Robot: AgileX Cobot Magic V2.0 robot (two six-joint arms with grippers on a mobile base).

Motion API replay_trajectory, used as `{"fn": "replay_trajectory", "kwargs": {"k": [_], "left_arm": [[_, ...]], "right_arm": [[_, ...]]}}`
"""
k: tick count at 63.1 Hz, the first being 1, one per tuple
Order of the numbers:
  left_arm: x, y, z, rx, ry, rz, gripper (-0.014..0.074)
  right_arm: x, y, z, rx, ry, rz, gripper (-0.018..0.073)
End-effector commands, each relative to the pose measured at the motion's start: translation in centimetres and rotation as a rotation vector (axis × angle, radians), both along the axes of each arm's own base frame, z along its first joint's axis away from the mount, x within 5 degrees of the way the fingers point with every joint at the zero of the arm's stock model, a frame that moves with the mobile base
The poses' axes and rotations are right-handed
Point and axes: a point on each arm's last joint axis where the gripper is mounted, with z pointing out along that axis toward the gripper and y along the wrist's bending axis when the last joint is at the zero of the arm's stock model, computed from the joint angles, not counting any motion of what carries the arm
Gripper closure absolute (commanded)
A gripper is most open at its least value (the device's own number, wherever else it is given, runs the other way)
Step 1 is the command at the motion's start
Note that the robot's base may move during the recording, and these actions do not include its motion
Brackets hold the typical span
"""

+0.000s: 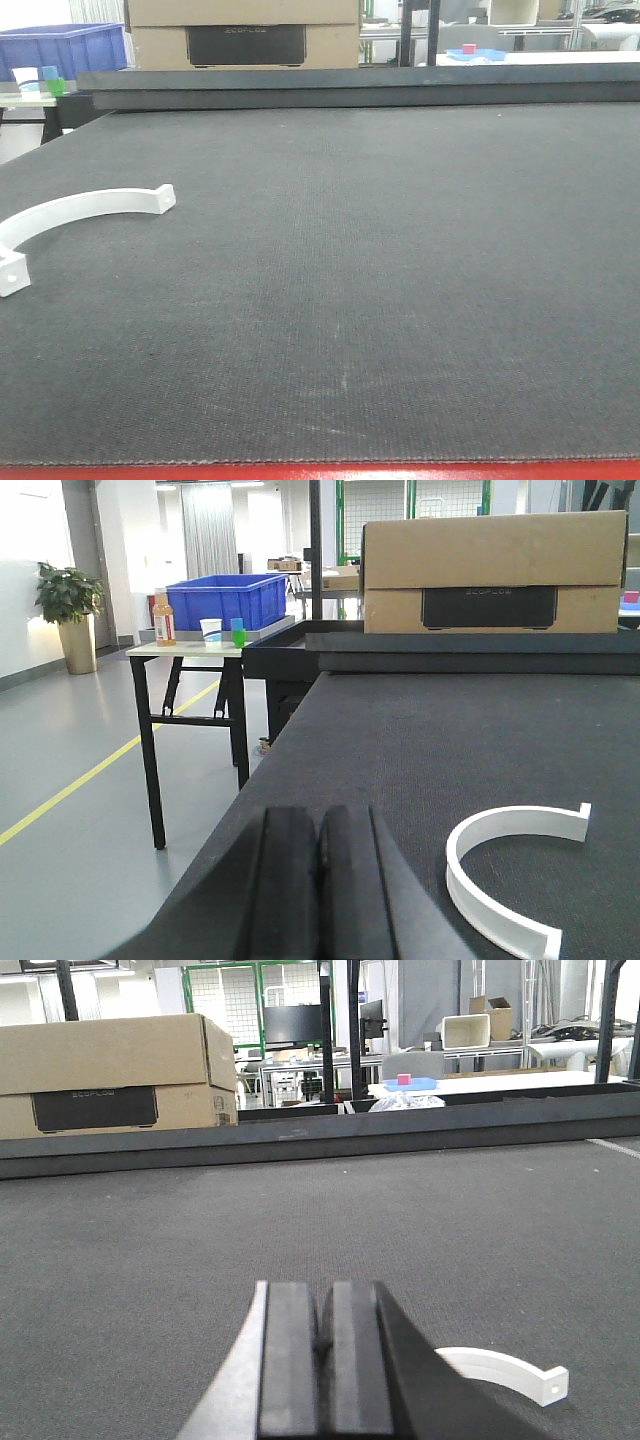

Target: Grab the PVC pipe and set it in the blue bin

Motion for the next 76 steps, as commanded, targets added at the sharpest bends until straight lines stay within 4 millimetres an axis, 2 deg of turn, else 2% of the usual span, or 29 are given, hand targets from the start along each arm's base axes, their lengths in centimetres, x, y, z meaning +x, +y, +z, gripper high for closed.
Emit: {"fn": "replay_trajectory", "kwargs": {"k": [1, 25, 46, 51, 63, 70, 76], "left_arm": [[-0.1, 0.0, 0.3, 0.003, -0.025, -0.002, 0.0707], [-0.1, 0.0, 0.3, 0.003, -0.025, -0.002, 0.0707], [-0.1, 0.0, 0.3, 0.003, -0.025, -0.002, 0.0707], [-0.1, 0.0, 0.3, 0.003, -0.025, -0.002, 0.0707], [-0.1, 0.0, 0.3, 0.004, -0.029, -0.002, 0.0707], [-0.2, -0.1, 1.4, 0.032, -0.146, -0.004, 0.0707], [-0.2, 0.0, 1.2, -0.061, -0.149, -0.009, 0.0707]], "right_arm": [[0.0, 0.0, 0.1, 0.0, -0.016, -0.007, 0.0721], [0.0, 0.0, 0.1, 0.0, -0.016, -0.007, 0.0721], [-0.1, -0.1, 0.7, -0.018, -0.084, -0.018, 0.0721], [-0.3, -0.1, 1.5, -0.028, -0.123, -0.022, 0.0721], [-1.1, 0.2, 4.9, -0.054, -0.193, -0.016, 0.0721], [-1.9, 0.5, 7.2, -0.063, -0.217, -0.007, 0.0721], [-2.5, 0.8, 8.6, -0.085, -0.187, 0.0, 0.0721]]}}
